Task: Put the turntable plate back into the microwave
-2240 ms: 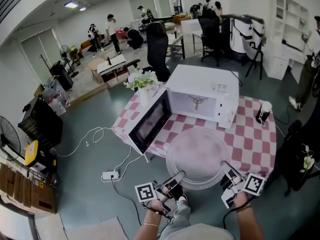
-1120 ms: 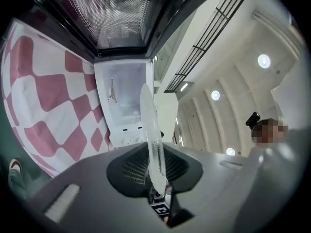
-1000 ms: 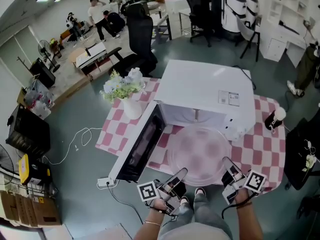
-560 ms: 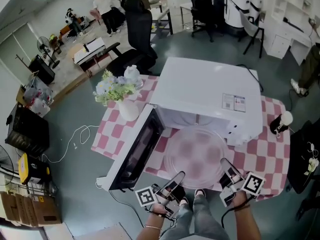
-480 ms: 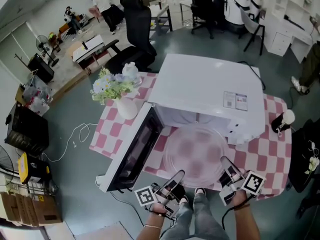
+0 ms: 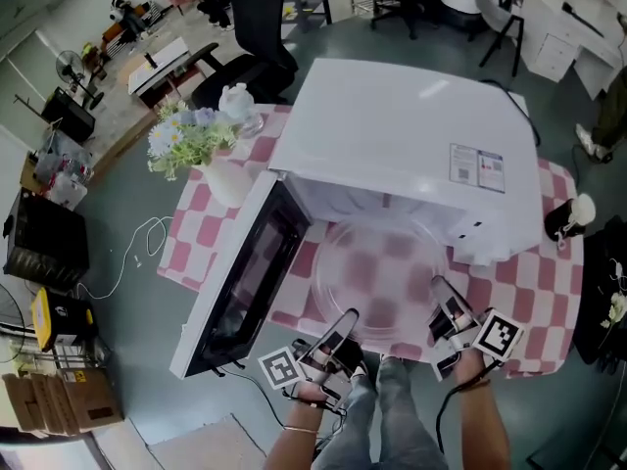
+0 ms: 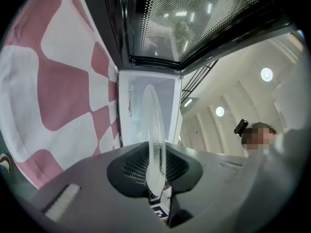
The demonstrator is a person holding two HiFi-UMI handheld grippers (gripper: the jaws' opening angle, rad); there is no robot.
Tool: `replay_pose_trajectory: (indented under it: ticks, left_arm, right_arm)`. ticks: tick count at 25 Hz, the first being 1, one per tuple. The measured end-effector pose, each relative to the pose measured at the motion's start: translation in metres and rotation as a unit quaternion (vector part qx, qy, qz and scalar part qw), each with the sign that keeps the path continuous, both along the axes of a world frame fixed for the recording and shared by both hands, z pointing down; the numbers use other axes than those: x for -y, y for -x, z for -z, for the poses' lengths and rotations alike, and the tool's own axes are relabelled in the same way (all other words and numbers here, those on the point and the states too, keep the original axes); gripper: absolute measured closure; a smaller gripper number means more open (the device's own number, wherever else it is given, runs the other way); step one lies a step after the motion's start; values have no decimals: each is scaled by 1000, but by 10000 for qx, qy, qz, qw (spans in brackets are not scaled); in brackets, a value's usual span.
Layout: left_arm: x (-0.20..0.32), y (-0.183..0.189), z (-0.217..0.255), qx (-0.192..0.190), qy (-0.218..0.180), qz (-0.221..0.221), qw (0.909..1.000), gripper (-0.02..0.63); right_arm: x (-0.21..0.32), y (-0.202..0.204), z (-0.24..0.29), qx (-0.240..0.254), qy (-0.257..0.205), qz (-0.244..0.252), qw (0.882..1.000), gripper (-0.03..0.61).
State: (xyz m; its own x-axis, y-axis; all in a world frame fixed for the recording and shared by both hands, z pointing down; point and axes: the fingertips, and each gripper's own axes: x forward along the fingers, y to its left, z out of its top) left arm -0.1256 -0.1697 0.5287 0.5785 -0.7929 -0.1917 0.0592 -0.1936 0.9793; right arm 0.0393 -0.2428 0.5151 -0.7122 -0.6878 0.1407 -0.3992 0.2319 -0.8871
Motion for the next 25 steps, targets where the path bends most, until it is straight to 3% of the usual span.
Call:
replay_pose_trajectory:
  ticks: [25]
  left_arm:
    - [29,0,-2,50,19,394,9992,568]
  right_arm:
    - [3,-3,3,-325,-64,13,9994,472]
